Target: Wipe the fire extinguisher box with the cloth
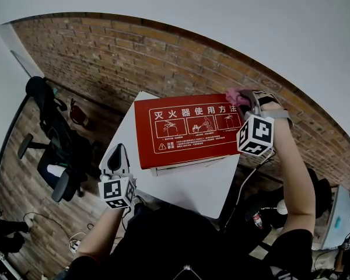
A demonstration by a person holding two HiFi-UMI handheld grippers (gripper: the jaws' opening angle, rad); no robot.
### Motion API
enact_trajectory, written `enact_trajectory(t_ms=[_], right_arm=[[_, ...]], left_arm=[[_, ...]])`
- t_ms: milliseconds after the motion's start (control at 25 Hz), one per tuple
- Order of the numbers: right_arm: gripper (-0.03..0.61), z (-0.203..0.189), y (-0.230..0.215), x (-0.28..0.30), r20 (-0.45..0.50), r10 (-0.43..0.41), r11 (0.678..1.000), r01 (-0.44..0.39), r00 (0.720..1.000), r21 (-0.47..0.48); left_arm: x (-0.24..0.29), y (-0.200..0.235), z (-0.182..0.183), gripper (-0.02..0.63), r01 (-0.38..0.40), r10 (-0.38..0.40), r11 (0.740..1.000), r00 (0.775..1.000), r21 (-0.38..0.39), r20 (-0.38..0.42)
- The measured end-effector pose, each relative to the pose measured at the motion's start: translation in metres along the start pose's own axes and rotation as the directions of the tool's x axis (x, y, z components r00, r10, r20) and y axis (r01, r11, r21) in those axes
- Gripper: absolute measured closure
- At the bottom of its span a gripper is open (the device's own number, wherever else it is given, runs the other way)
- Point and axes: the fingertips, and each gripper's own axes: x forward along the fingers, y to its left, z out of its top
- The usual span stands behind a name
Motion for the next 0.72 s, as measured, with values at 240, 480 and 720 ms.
enact_trajectory(t_ms=[240, 480, 720], right_arm=[[0.472, 0.013, -0.001, 0.0, 0.002, 0.003, 1.0, -0.003, 1.0, -0.006], [0.472, 0.029, -0.002, -0.002, 0.015, 0.006, 1.0, -0.005, 1.0, -0.012], [0.472, 0.045, -0.002, -0.003, 0.029, 0.008, 1.0, -0.008, 1.0, -0.019]], left_arm=[[-0.005, 0.009, -0.003, 0.584, -0.002, 0.001, 1.0, 1.0, -0.008, -0.005], [-0.01, 0.02, -0.003, 0.584, -0.011, 0.011, 1.0, 1.0, -0.014, -0.003], [-0.017, 0.03, -0.003, 0.584, -0.022, 0.022, 1.0, 1.0, -0.017, -0.002]])
